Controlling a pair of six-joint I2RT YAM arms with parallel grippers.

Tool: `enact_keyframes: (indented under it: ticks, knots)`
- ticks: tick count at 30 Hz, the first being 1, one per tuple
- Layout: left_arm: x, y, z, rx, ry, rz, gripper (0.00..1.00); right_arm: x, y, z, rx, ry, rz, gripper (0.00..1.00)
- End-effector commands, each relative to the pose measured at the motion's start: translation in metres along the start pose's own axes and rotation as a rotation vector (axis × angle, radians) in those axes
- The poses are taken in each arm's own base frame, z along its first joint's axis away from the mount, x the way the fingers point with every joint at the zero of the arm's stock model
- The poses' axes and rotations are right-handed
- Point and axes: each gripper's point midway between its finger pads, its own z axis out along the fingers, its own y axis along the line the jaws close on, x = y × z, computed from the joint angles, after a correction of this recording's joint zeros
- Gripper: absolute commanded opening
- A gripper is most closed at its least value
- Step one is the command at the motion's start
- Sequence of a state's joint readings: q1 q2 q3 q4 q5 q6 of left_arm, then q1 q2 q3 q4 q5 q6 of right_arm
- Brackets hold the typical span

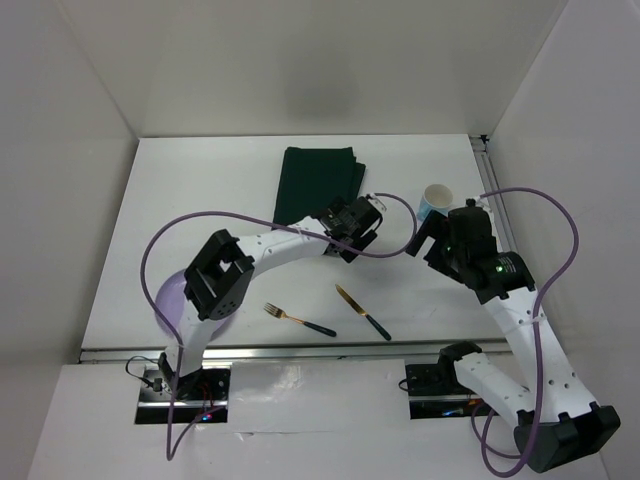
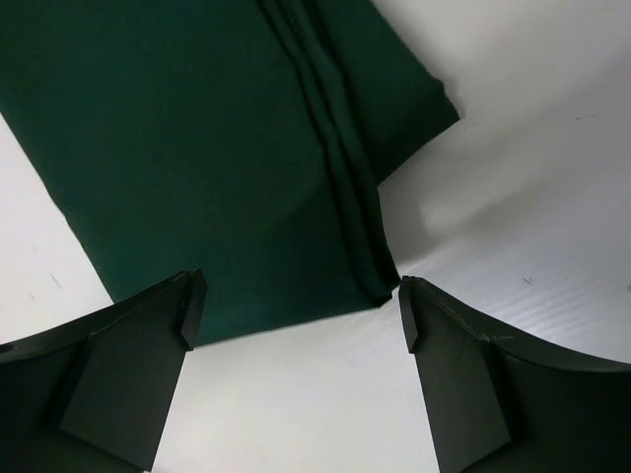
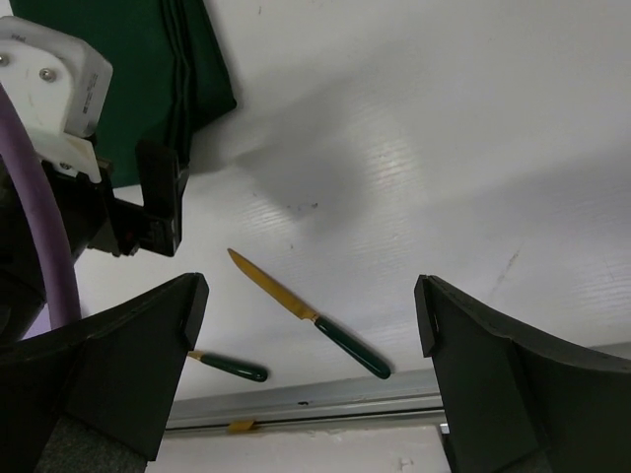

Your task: Set the dinner table for one person

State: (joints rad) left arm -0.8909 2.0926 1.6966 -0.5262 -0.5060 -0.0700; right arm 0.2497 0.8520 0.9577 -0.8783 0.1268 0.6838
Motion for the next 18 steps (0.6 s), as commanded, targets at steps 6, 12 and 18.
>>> enact_keyframes:
  ticks: [6,12,18]
  knots:
    - [0.006,-0.007,0.016,0.005,0.026,0.088,0.96,-0.007,0.002,-0.010,0.003,-0.016,0.020,1.00]
    - [0.018,-0.015,0.017,0.027,0.063,0.116,0.95,-0.009,0.003,-0.010,0.003,-0.016,0.020,1.00]
    - [0.017,-0.013,0.009,0.035,0.060,0.114,1.00,-0.013,0.006,-0.009,-0.004,-0.024,0.012,1.00]
